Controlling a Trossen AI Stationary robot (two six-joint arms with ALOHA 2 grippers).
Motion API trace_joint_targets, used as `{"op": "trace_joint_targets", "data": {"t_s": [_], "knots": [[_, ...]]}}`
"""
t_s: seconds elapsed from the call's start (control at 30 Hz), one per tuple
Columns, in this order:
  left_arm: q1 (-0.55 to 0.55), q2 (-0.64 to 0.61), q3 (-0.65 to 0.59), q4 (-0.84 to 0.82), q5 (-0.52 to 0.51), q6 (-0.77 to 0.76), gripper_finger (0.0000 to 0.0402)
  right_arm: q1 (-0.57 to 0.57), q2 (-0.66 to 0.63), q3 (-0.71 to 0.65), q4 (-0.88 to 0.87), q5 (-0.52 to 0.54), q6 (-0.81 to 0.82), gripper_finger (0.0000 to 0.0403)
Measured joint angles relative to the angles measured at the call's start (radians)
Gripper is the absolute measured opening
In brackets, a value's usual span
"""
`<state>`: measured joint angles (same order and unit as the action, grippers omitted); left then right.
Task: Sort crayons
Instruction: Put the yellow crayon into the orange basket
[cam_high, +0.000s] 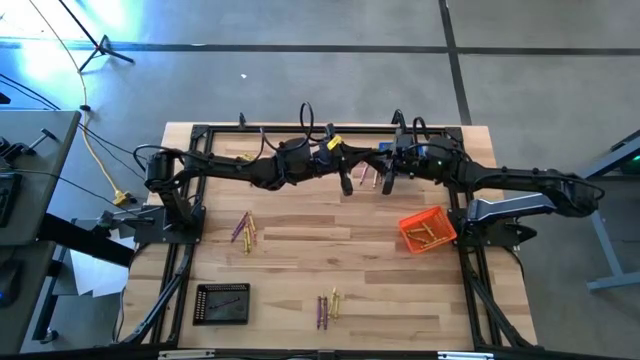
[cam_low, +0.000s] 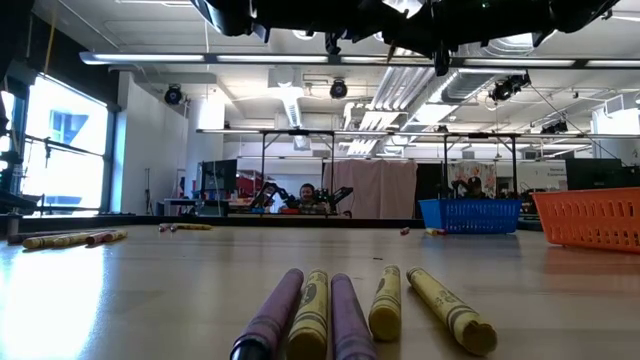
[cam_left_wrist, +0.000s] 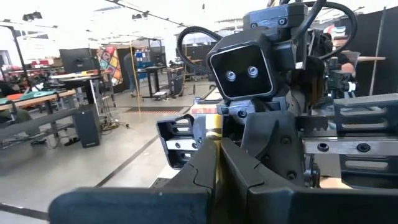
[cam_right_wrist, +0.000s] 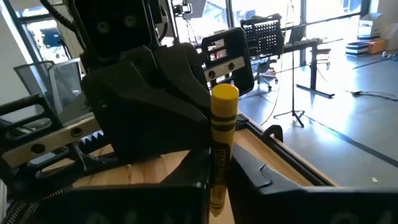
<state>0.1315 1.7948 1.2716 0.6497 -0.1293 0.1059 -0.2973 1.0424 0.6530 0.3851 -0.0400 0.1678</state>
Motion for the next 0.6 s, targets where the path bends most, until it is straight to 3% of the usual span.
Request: {"op": "trace_joint_targets", "data": {"t_s": [0.23, 0.37, 0.43, 0.5, 0.6], "knots": [[-0.001, 0.0, 0.0, -0.005, 0.019, 0.095, 0.0048, 0.012, -0.02, 0.006, -0.05, 0.067, -0.013, 0.0011], [-0.004, 0.001, 0.0, -0.012, 0.007, 0.123, 0.0077, -0.035, -0.076, 0.097, -0.406, 0.244, -0.028, 0.001], [-0.002, 0.001, 0.0, -0.016, -0.014, 0.123, 0.0089, -0.05, -0.096, 0.147, -0.607, 0.271, 0.012, 0.001], [0.0, 0.001, 0.0, -0.043, -0.028, 0.123, 0.0097, -0.053, -0.105, 0.19, -0.81, 0.223, 0.072, 0.001], [0.001, 0.001, 0.0, -0.124, -0.053, 0.124, 0.0104, -0.044, -0.107, 0.208, -1.1, 0.019, 0.209, 0.0012]]}}
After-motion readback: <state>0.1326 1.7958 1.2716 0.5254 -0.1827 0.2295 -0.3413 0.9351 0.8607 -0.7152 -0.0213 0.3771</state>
